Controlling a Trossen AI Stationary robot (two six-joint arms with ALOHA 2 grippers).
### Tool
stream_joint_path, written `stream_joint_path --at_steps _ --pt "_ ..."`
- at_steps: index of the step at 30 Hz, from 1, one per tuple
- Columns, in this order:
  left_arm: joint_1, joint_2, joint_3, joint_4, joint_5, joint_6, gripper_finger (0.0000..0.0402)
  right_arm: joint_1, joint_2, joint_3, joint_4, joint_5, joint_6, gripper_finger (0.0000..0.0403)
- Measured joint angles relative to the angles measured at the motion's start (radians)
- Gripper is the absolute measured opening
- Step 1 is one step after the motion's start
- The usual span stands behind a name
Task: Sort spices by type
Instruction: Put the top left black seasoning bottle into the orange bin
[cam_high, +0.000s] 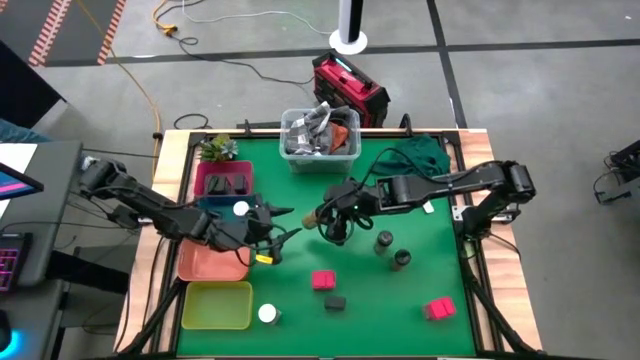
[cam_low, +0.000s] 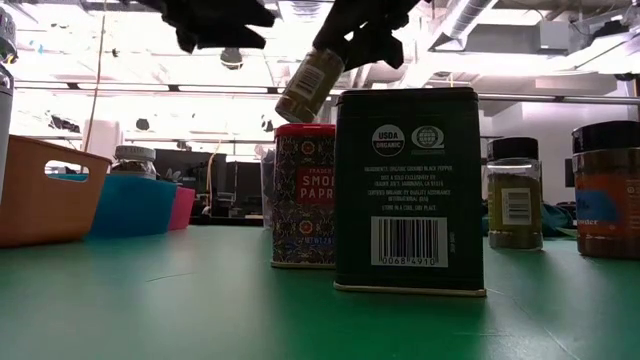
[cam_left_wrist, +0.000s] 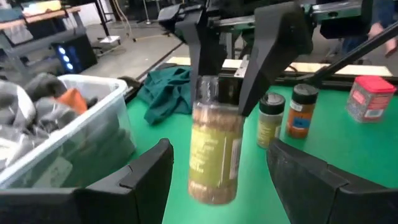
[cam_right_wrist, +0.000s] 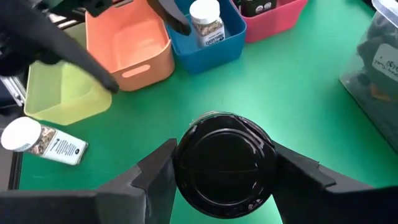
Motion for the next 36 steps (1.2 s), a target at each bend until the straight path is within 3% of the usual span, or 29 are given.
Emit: stream_joint_path --at_steps 9,17,22,36 --pt "0.023 0.073 0.130 -0.133 0.011 0.016 0.0248 0.011 0.000 0.000 -0.006 -0.005 0.050 0.0240" --pt "0.040 0.073 0.134 -0.185 0.037 -0.033 0.0248 -0.002 0.000 0.000 0.020 0.005 0.127 0.0240" --pt "0.046 0.090 0.134 -0.218 -0.004 -0.026 0.0248 -0.007 0.027 0.015 0.056 0.006 0.131 0.0240" --pt "0.055 0.103 0.137 -0.334 0.005 -0.110 0.0248 0.004 0.281 0.373 -0.148 -0.006 0.014 0.0240"
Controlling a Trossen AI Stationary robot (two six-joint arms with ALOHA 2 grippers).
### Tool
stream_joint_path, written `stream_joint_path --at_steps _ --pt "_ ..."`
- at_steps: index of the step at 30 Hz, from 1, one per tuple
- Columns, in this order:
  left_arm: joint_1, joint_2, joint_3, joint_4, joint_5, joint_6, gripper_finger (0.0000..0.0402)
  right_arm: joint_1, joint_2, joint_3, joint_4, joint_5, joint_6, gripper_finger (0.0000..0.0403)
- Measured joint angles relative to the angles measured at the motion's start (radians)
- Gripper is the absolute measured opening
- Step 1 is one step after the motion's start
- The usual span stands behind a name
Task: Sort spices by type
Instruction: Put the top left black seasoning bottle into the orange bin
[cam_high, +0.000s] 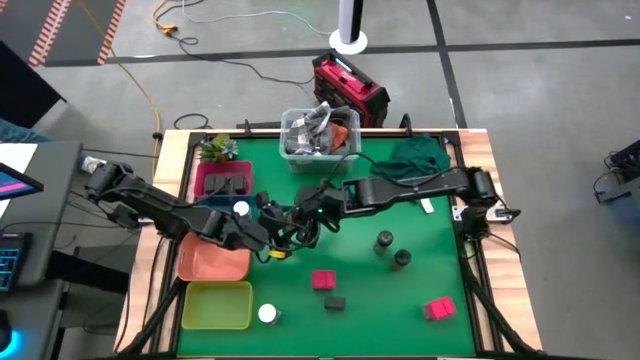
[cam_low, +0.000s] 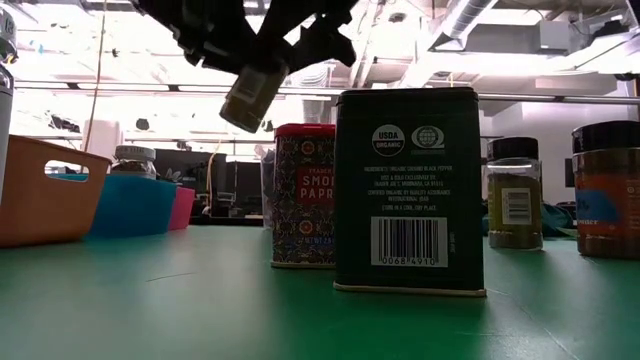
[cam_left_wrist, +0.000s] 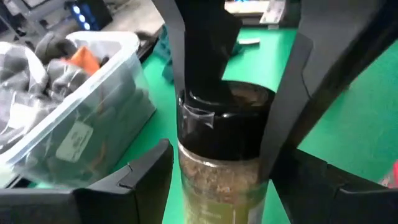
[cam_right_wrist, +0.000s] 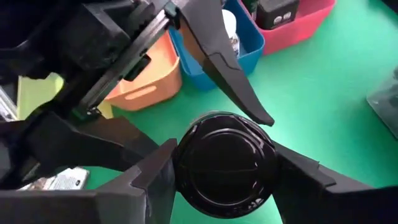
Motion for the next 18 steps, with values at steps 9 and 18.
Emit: stream_joint_path --at_steps 9,18 --pt "-0.002 -0.001 0.000 -0.083 -0.014 -0.046 0.0248 -0.012 -0.012 0.020 -0.010 -0.010 0.034 0.0240" --pt "-0.003 -0.001 0.000 -0.073 -0.015 -0.046 0.0248 -0.011 -0.004 0.020 -0.005 -0.028 0.094 0.0240"
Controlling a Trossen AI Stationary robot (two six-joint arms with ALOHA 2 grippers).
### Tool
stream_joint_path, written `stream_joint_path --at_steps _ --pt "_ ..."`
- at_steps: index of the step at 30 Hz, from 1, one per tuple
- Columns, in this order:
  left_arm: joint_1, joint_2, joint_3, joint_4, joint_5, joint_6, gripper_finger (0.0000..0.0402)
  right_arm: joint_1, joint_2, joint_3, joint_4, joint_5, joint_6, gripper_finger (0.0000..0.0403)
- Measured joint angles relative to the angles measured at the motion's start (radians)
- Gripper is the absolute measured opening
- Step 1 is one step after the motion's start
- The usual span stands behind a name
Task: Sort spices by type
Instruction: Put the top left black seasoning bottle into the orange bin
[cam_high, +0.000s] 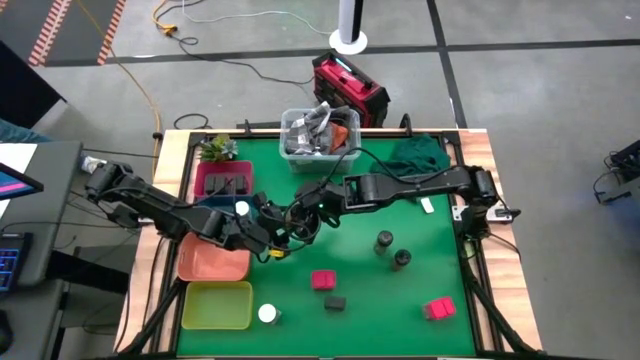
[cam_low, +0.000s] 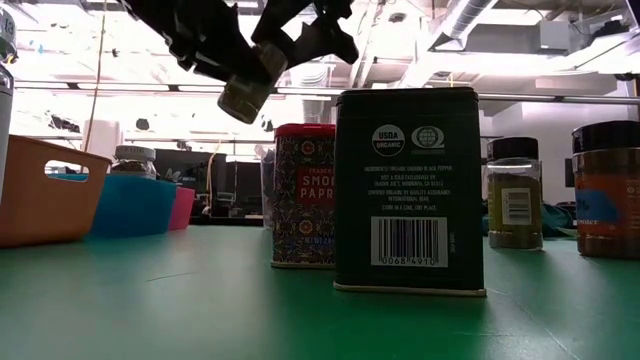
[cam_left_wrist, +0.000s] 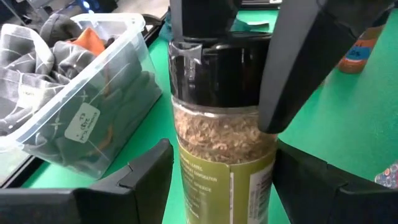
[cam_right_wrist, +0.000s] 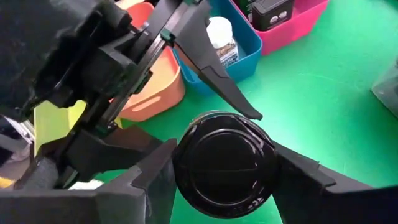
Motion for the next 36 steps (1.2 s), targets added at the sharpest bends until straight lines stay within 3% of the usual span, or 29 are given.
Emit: stream_joint_path --at_steps 14,23,28,36 --pt "-0.001 0.000 0.000 0.079 -0.008 -0.002 0.0244 0.001 0.000 0.000 0.007 -0.004 0.027 0.0240" --pt "-0.001 0.000 0.000 0.071 -0.008 -0.001 0.0184 0.001 0.000 0.000 0.010 -0.003 0.022 0.0240" --pt "-0.001 0.000 0.000 0.069 -0.008 -0.001 0.0178 0.001 0.000 0.000 0.010 -0.003 0.022 0.0240" --pt "-0.001 0.000 0.000 0.065 -0.004 -0.002 0.0178 -0.013 0.000 0.000 0.011 -0.082 0.018 0.0285"
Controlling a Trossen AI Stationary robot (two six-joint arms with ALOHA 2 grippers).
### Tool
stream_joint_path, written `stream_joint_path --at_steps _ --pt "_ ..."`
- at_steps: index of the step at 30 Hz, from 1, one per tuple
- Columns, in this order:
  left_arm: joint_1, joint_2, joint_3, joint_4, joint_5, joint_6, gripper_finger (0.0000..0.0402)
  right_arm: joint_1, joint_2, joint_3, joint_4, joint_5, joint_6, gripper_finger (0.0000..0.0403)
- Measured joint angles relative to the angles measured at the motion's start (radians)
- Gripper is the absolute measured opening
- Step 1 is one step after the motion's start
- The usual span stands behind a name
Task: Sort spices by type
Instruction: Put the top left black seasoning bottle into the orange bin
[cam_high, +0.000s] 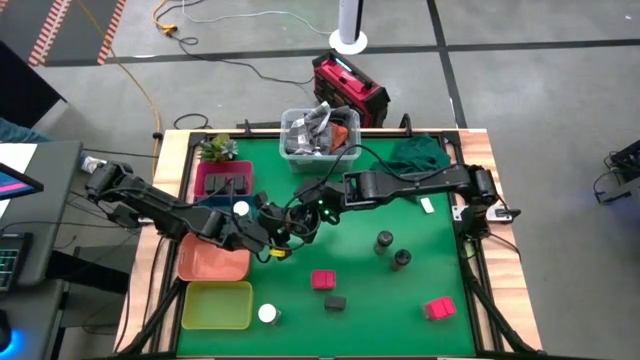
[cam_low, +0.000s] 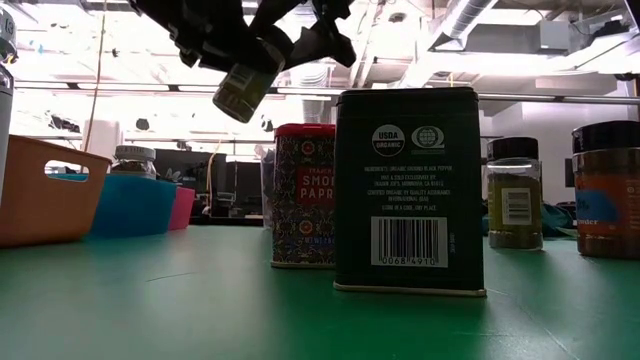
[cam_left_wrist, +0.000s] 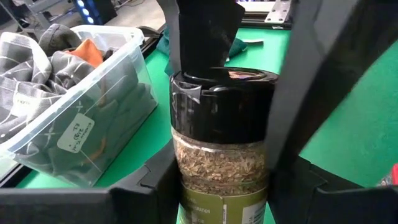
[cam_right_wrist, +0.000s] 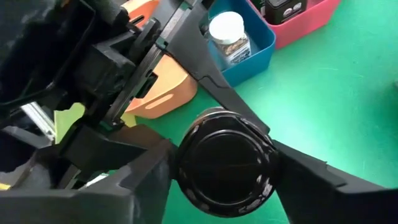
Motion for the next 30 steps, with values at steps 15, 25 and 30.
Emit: stream_joint_path --at_steps 15,25,30 --pt "0.001 0.000 0.000 -0.108 -0.005 -0.090 0.0179 -0.024 -0.009 0.000 -0.042 -0.033 -0.078 0.0344" --pt "-0.003 -0.035 0.000 -0.151 -0.009 -0.150 0.0179 -0.078 -0.052 0.000 -0.213 -0.022 -0.179 0.0342" --pt "-0.016 -0.103 0.000 -0.243 -0.037 -0.205 0.0179 -0.082 -0.050 -0.001 -0.266 0.049 -0.242 0.0330"
